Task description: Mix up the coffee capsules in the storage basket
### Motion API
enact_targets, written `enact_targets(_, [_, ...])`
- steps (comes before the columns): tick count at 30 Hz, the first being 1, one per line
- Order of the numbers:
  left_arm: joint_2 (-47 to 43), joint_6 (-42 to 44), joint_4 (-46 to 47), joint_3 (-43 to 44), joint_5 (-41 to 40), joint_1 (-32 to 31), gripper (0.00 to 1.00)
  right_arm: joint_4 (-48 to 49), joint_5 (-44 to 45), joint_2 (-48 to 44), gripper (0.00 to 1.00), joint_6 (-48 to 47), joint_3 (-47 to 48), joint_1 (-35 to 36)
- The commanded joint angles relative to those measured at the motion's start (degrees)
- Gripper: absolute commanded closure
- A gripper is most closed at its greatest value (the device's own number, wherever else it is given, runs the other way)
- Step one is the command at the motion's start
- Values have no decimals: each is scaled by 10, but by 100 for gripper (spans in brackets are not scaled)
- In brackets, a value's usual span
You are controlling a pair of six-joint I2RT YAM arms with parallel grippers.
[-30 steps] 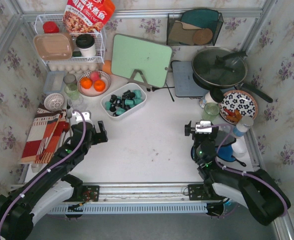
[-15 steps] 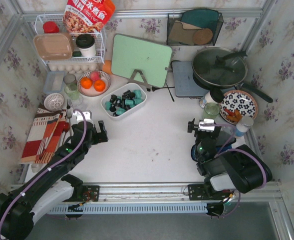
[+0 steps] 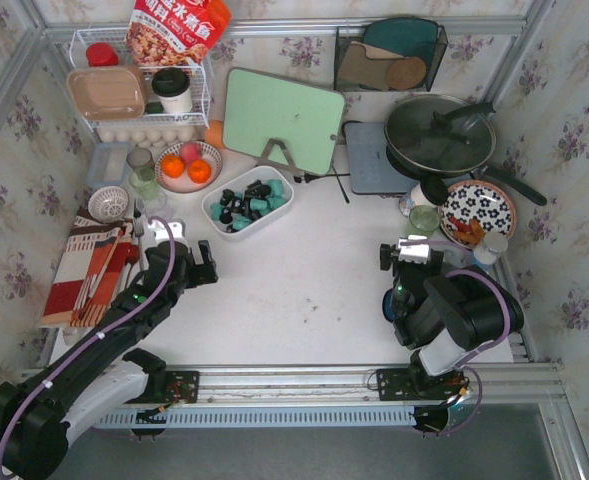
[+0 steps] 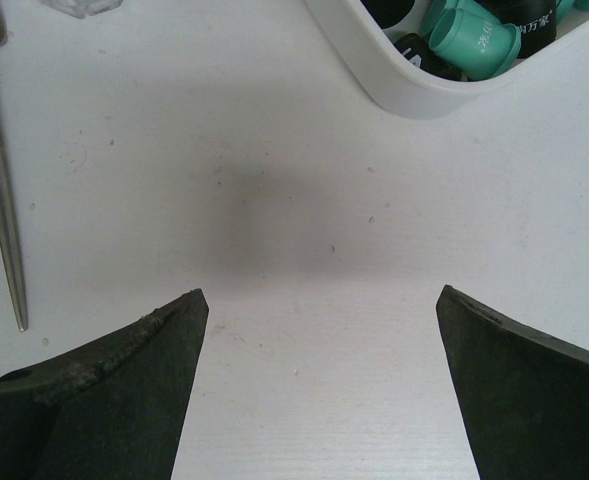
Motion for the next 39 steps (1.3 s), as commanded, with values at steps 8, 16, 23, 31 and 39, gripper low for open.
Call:
enact_targets(8, [36,-3,18,14,14,0,1,21,-219,-15,0,95,46,-110])
enact_targets(16, [0,27,49,-6,9,0,1,-63,-227,-24,0,113,87,-129])
enact_targets(23, [-128,62,129,-96,-44,0,1,-103,-227,-26,0,118,104,-131])
enact_targets(31, [-160,151,235,-123,-77,1,1,-102,-228,-26,0,118,104,-131])
enact_targets(39, [-16,180,162,-31,-190,9,1,-103,-228,-26,0,118,104,-132])
